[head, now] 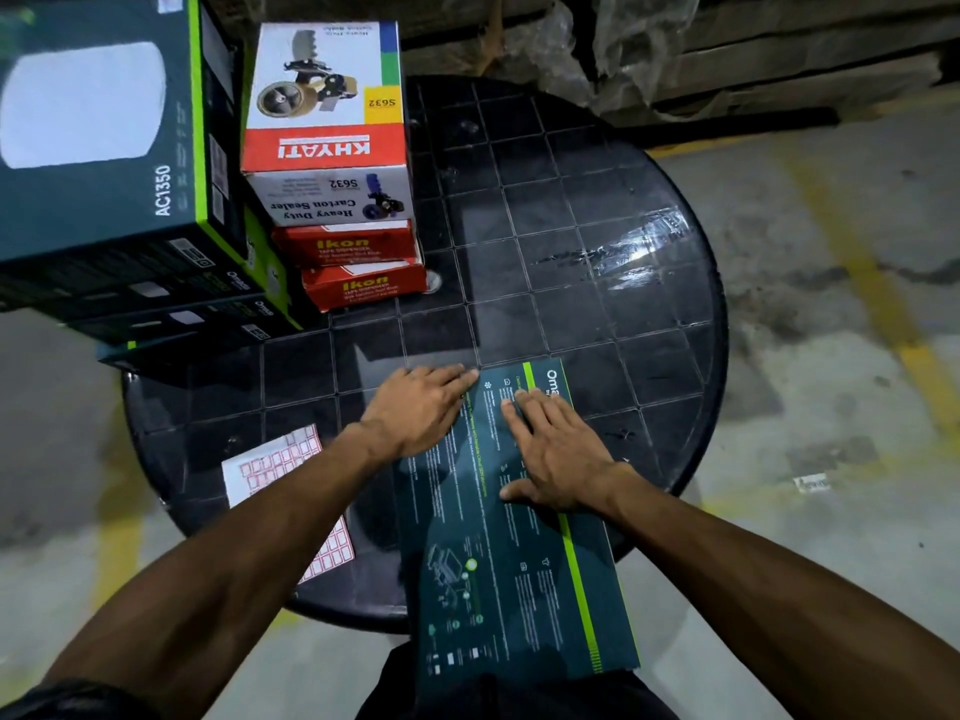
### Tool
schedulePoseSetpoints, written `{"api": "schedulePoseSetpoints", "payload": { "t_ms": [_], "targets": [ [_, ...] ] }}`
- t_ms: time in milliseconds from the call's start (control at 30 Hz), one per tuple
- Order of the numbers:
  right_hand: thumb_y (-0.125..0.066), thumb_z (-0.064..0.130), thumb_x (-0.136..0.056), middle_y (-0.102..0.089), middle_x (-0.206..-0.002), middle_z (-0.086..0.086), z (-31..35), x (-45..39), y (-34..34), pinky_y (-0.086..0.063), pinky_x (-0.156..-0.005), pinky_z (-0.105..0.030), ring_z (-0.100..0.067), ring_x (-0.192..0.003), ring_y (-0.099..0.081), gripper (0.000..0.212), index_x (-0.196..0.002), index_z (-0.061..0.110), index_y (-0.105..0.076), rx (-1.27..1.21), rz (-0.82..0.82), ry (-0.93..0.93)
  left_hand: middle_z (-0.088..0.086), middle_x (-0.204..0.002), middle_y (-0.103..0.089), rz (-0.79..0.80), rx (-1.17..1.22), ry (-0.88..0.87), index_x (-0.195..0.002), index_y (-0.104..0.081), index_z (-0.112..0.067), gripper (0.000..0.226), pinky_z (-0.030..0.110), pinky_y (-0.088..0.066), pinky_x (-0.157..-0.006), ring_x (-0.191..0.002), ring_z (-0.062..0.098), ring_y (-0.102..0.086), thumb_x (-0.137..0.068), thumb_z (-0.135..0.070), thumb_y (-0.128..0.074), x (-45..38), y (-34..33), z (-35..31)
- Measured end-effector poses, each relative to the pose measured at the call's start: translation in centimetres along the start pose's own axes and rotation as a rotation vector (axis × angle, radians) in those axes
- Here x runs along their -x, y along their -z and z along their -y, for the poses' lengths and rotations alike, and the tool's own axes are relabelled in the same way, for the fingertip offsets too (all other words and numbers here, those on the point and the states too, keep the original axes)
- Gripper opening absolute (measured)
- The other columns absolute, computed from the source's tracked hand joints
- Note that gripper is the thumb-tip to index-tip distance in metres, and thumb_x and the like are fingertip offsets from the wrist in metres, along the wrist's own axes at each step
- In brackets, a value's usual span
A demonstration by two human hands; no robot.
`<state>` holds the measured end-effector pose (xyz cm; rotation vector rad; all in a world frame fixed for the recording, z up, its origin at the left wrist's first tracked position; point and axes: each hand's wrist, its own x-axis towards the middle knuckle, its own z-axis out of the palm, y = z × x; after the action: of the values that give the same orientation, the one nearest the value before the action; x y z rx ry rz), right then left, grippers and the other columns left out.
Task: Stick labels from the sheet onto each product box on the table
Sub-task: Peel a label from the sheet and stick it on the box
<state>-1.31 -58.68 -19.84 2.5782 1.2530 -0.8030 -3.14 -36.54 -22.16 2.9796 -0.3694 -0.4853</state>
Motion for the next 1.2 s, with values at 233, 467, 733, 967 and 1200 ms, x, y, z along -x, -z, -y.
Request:
{"api": "schedulePoseSetpoints", "payload": {
  "t_ms": [233, 467, 733, 967, 1200],
  "targets": [
    [-0.037, 0.077, -0.085, 0.007, -0.162, -0.016, -0.3, 0.2, -0.3, 0.006, -0.121, -0.043, -0.031, -0.149, 0.009, 0.108, -0.154, 0.008, 0.009, -0.064, -0.032, 0.008, 0.001, -0.157, -0.03, 0.102, -0.233, -0.06, -0.154, -0.018, -0.027, 0.055, 0.044, -0.04, -0.1, -0.133, 0.024, -0.041, -0.102, -0.047, -0.017, -0.2, 1.7, 0.1],
    [-0.023, 0.068, -0.084, -0.008, -0.161, -0.018, -0.7, -0.5, -0.1, -0.005, -0.123, -0.039, -0.03, -0.149, -0.006, 0.097, -0.154, 0.004, -0.007, -0.244, -0.22, -0.07, 0.0, -0.136, -0.058, 0.09, 0.633, 0.25, -0.142, -0.042, -0.031, 0.048, 0.052, -0.042, -0.104, -0.12, 0.02, -0.055, -0.096, -0.04, -0.053, -2.1, 0.5, 0.7],
    [-0.038, 0.057, -0.097, 0.008, -0.163, -0.011, -1.0, -1.7, 0.6, 0.003, -0.121, -0.038, -0.025, -0.15, 0.008, 0.084, -0.155, 0.009, -0.001, -0.175, -0.145, -0.091, -0.002, -0.135, -0.058, 0.164, 0.551, 0.189, -0.134, -0.055, -0.027, 0.046, 0.049, -0.043, -0.104, -0.12, 0.017, -0.055, -0.09, -0.035, -0.064, -3.0, 0.5, 1.0],
    [-0.038, 0.058, -0.096, 0.007, -0.163, -0.012, -1.0, -1.9, 1.0, 0.0, -0.122, -0.04, -0.026, -0.15, 0.007, 0.085, -0.156, 0.009, -0.002, -0.169, -0.106, -0.103, 0.001, -0.122, -0.064, 0.208, 0.382, 0.143, -0.126, -0.058, -0.021, 0.039, 0.033, -0.045, -0.086, -0.11, 0.021, -0.059, -0.091, -0.039, -0.063, -3.6, 2.5, 0.7],
    [-0.042, 0.056, -0.095, 0.004, -0.164, -0.011, -0.9, -1.9, 1.1, -0.001, -0.122, -0.04, -0.025, -0.151, 0.003, 0.084, -0.155, 0.01, -0.006, -0.195, -0.124, -0.106, 0.003, -0.128, -0.059, 0.15, 0.437, 0.169, -0.134, -0.054, -0.023, 0.046, 0.042, -0.044, -0.096, -0.118, 0.023, -0.054, -0.091, -0.036, -0.063, -2.8, 1.7, 0.4]
  ]
}}
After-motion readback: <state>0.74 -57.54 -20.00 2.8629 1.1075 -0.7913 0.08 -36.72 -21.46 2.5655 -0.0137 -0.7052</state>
